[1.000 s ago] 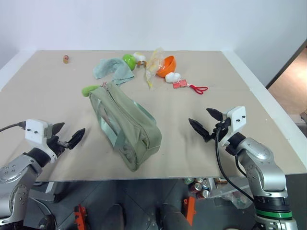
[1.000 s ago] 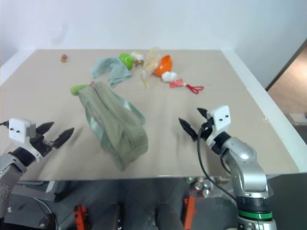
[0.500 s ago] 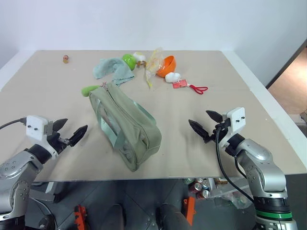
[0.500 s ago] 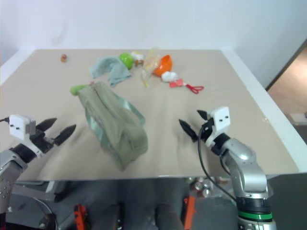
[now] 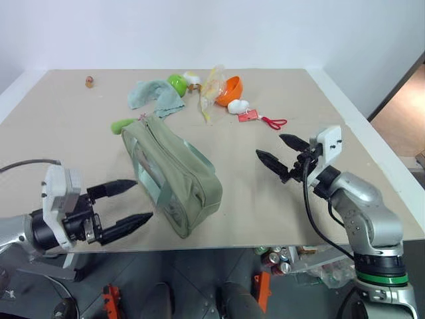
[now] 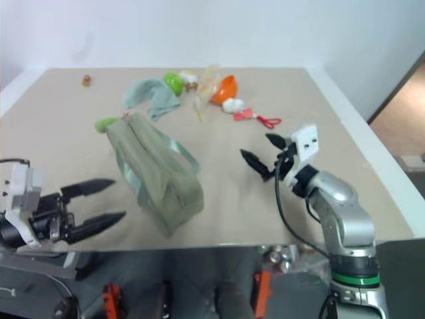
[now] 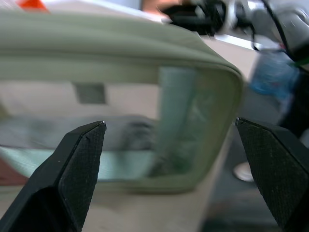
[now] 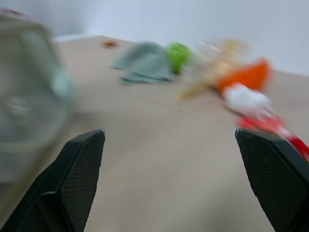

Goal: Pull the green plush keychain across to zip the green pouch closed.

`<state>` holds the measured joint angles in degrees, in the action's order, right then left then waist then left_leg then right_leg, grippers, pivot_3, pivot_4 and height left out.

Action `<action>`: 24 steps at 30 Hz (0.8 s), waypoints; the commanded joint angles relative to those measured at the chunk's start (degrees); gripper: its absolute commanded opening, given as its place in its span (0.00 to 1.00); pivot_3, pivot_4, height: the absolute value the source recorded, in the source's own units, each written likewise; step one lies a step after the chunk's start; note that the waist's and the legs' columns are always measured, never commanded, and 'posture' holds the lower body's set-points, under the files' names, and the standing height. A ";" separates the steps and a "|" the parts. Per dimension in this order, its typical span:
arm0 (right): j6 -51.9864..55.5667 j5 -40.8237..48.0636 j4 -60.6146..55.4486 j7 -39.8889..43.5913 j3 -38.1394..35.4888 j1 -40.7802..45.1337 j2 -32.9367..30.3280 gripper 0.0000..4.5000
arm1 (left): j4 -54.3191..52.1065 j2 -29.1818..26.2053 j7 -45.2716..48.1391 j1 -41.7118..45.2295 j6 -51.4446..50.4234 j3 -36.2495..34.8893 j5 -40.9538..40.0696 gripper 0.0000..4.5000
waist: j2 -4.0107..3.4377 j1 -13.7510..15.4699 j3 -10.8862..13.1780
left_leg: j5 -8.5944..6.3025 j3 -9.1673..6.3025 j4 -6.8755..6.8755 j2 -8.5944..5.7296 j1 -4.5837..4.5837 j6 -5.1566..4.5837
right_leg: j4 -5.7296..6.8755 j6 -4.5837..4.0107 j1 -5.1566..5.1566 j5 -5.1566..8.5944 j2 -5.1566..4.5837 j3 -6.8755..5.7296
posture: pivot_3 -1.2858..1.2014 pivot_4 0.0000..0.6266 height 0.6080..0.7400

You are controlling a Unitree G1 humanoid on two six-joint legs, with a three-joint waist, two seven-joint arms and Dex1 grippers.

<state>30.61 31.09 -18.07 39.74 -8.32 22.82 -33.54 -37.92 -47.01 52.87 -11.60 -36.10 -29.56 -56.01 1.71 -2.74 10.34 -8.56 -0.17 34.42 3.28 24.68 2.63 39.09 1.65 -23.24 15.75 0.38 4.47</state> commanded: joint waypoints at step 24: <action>15.01 11.62 -11.91 -1.88 11.67 1.63 3.45 0.29 | 2.21 1.75 1.52 5.37 6.33 8.12 6.65 1.00 | 0.13 0.00 -0.08 | -0.03 0.10 0.06 0.30 0.03 0.05 | -0.01 -0.21 -0.11 -0.07 0.28 0.10 | 0.52 0.24 1.00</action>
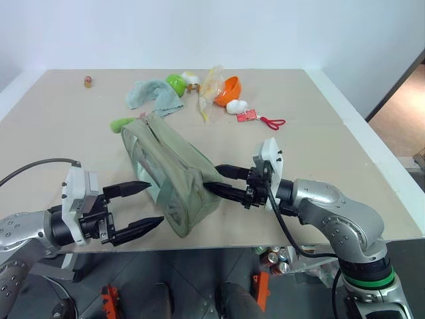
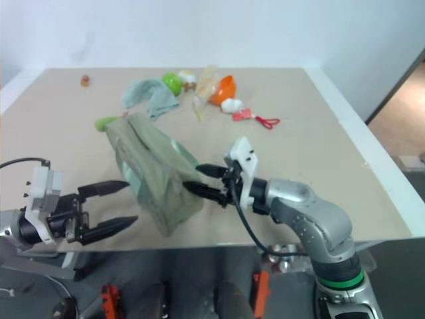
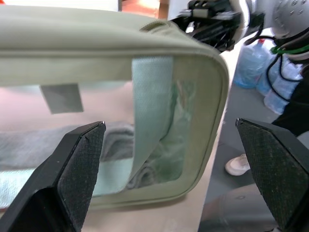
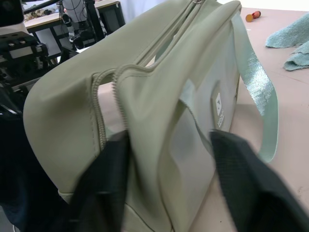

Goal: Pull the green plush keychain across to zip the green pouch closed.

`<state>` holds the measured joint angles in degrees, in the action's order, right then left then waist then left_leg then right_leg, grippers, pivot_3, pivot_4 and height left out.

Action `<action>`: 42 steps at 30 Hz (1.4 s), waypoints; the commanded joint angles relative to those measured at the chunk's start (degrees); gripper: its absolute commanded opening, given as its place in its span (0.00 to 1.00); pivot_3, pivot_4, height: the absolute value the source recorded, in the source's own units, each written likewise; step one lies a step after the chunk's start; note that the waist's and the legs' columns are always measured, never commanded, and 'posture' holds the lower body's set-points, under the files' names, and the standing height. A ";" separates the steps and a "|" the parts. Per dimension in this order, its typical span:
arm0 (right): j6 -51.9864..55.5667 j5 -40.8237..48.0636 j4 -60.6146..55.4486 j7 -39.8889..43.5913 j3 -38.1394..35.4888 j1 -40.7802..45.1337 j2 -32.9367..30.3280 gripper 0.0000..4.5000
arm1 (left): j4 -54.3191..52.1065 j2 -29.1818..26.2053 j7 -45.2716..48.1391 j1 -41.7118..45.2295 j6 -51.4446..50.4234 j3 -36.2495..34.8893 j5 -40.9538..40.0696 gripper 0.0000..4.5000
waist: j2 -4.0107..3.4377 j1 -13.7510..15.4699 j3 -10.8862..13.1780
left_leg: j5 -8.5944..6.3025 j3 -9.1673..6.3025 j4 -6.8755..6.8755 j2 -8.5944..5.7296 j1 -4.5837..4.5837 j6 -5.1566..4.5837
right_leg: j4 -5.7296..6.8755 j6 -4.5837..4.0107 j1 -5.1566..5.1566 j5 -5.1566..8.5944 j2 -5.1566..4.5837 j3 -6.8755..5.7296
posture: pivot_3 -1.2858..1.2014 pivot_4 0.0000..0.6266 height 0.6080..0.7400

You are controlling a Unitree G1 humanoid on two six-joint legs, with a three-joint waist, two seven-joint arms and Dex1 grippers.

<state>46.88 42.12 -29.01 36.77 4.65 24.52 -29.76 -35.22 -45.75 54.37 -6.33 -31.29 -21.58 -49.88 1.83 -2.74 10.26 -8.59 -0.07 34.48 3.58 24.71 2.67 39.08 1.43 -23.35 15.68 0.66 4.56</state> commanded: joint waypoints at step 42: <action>-8.62 -6.84 18.95 22.09 -19.53 10.92 -13.43 0.99 | 3.98 3.84 -3.88 16.71 -1.41 10.43 -0.31 1.00 | -0.13 0.36 0.19 | -0.23 -0.05 0.01 -0.06 0.03 0.04 | 0.04 0.28 0.02 0.06 0.03 -0.01 | 0.52 0.24 1.00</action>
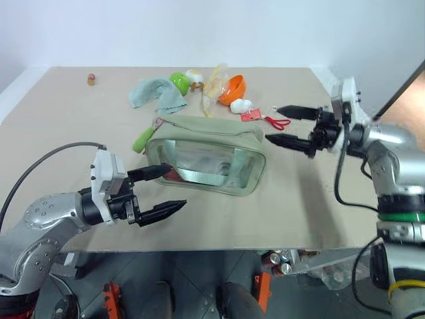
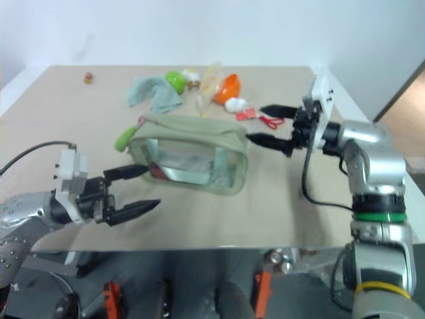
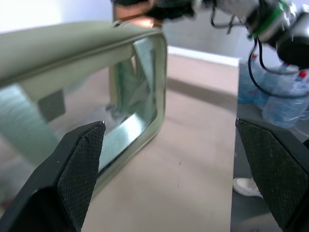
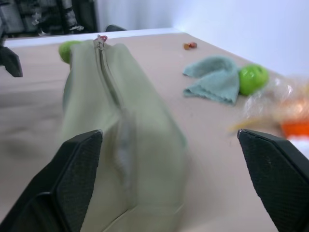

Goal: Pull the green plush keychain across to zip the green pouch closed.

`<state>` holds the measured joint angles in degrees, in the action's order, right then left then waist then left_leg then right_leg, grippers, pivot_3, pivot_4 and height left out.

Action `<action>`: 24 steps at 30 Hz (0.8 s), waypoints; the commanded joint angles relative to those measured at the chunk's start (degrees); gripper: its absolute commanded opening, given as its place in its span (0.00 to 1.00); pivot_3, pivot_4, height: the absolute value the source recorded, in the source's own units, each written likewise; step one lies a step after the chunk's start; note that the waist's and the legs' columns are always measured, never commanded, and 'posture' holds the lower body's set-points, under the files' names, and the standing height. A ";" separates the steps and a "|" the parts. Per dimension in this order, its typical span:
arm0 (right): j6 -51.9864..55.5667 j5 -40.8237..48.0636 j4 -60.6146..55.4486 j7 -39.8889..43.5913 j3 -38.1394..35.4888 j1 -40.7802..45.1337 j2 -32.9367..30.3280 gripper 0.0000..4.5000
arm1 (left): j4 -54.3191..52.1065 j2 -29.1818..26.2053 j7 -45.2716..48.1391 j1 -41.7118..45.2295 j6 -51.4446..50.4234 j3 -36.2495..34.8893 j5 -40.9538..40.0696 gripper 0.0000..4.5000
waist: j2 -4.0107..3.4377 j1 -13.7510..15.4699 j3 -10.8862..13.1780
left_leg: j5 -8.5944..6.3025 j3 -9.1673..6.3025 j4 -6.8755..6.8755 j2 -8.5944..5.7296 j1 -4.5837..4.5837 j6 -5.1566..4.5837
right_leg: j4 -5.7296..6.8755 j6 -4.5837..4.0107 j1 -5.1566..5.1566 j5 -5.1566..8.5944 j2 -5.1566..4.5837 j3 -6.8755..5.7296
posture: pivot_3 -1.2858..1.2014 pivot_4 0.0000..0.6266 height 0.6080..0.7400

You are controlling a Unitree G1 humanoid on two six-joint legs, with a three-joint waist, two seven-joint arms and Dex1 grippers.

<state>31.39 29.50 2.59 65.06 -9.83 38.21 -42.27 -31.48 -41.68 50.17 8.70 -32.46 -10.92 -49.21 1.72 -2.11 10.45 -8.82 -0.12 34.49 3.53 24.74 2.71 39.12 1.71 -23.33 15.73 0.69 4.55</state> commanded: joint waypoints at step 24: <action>-2.81 -0.26 -21.23 -15.45 6.26 -14.99 5.97 0.01 | -0.37 -1.84 -1.32 2.35 -0.39 -1.00 0.22 1.00 | 0.05 -0.62 -0.04 | 0.13 0.06 0.11 0.02 -0.08 0.05 | -0.02 0.10 0.10 -0.20 0.04 0.10 | 0.52 0.24 1.00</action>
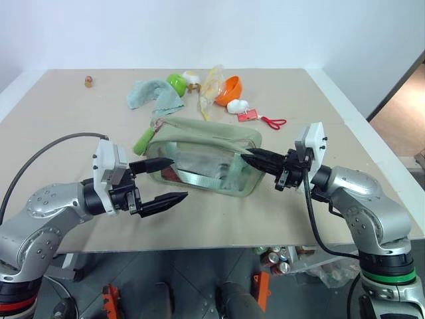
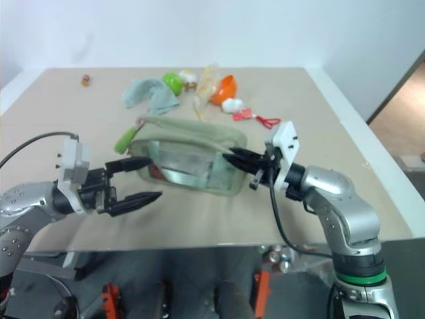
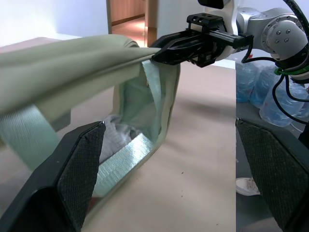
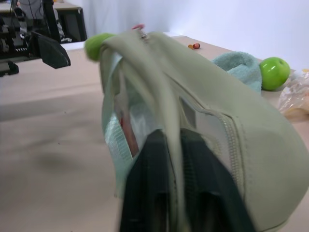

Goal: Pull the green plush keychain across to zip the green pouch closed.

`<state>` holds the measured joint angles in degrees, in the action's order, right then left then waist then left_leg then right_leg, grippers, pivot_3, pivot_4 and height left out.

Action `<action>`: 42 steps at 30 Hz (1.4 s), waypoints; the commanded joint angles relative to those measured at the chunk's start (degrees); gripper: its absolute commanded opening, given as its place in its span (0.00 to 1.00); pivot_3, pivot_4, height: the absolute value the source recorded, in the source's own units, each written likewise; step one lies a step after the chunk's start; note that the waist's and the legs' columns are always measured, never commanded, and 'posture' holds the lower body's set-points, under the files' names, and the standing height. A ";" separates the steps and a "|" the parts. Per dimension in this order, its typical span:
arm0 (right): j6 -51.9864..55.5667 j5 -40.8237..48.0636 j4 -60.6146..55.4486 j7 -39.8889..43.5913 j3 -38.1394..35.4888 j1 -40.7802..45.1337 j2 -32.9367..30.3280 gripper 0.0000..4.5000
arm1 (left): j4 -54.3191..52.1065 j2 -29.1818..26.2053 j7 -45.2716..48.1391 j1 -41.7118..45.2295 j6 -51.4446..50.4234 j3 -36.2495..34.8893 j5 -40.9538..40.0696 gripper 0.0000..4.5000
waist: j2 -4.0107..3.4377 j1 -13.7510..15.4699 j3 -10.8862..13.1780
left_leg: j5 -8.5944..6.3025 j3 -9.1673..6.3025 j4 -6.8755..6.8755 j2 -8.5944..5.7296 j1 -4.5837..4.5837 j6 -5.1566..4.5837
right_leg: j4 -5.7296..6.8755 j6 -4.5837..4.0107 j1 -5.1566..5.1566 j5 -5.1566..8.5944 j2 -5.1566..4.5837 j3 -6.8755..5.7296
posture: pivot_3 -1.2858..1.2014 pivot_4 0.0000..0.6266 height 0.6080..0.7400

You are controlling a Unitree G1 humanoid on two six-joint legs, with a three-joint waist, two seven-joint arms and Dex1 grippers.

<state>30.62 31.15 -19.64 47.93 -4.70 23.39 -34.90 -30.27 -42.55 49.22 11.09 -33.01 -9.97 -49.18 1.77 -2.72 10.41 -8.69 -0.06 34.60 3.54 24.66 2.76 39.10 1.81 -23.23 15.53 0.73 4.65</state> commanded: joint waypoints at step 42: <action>-20.94 -10.38 19.23 20.45 6.31 15.69 -4.20 0.00 | 25.61 1.93 1.17 10.02 7.70 -4.43 10.82 0.21 | -0.01 -0.09 0.01 | 0.01 0.05 -0.12 0.05 -0.01 -0.01 | 0.02 -0.12 -0.09 -0.04 0.05 0.00 | 0.52 0.24 1.00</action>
<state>9.91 20.57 1.78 68.36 2.54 38.99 -38.30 -5.02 -40.15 49.55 19.94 -26.75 -13.81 -39.00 1.76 -2.81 10.42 -8.67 -0.01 34.48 3.59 24.64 2.75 39.12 1.70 -23.32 15.50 0.77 4.66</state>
